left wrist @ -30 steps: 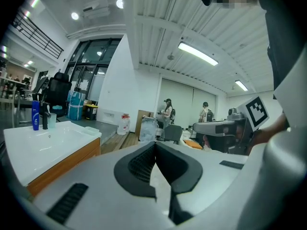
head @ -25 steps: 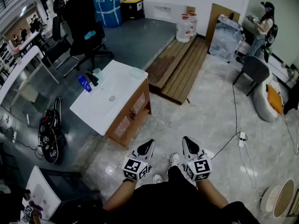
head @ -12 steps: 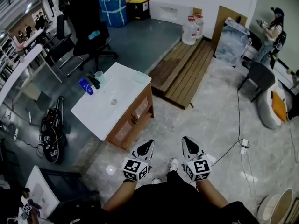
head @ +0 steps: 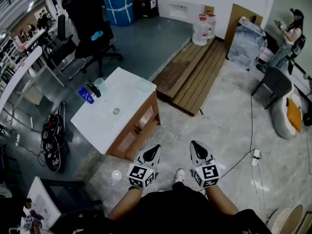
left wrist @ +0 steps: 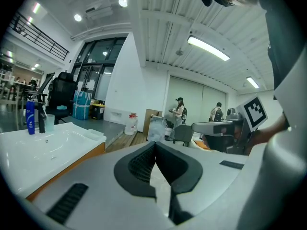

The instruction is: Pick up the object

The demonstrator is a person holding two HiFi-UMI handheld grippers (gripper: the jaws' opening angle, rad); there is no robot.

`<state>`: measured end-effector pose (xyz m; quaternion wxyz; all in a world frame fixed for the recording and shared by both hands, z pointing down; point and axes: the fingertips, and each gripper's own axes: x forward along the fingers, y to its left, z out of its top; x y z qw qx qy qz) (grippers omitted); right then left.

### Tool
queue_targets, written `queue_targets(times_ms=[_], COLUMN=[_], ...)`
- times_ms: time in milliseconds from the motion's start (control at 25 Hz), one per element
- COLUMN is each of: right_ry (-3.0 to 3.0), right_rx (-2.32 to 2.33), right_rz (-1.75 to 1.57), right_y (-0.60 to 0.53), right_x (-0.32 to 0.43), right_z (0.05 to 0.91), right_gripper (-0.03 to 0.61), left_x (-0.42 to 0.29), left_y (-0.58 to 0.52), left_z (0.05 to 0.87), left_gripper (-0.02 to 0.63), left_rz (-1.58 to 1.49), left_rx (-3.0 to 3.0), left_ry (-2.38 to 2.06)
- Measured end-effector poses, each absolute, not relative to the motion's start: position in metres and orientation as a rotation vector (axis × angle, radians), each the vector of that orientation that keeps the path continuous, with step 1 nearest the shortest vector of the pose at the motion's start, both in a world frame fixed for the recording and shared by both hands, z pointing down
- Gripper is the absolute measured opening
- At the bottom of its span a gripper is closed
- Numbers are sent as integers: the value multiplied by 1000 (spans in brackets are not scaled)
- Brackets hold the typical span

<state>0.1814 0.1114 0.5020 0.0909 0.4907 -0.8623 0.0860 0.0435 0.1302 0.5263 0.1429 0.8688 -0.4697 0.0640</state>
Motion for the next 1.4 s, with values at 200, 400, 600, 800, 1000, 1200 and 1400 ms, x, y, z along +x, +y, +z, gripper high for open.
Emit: queue_targets(times_ms=[200,400,600,800,1000,1200,1400], right_ry=[-2564,-2573,-2590,-2614,-2617,-2629,-2646], right_rx=[1436,1417,1393,1348,1299,1254,1206], right_rz=[290,301,314,306,308,300,287], right_y=[84,63,43,26,16,1,-18], right_x=[192,203,215,222,227,221,202], right_z=[506,509,512,514,515,518,520], right_gripper=[18,18,18,18,18,18,18], left_x=[53,63,77,85,84,71,57], left_y=[105,85,67,54,43,31,17], left_z=[526,528,528,530,530,528,534], left_gripper=[14,14,14,14,14,14,14], left_rz=[193,208,224,229,205,206,214], left_rx=[2496,2487,2481,2464,2417,2401,2382], left_ry=[-1369,-1380,-1400,-1430,-1480,-1523,-1546])
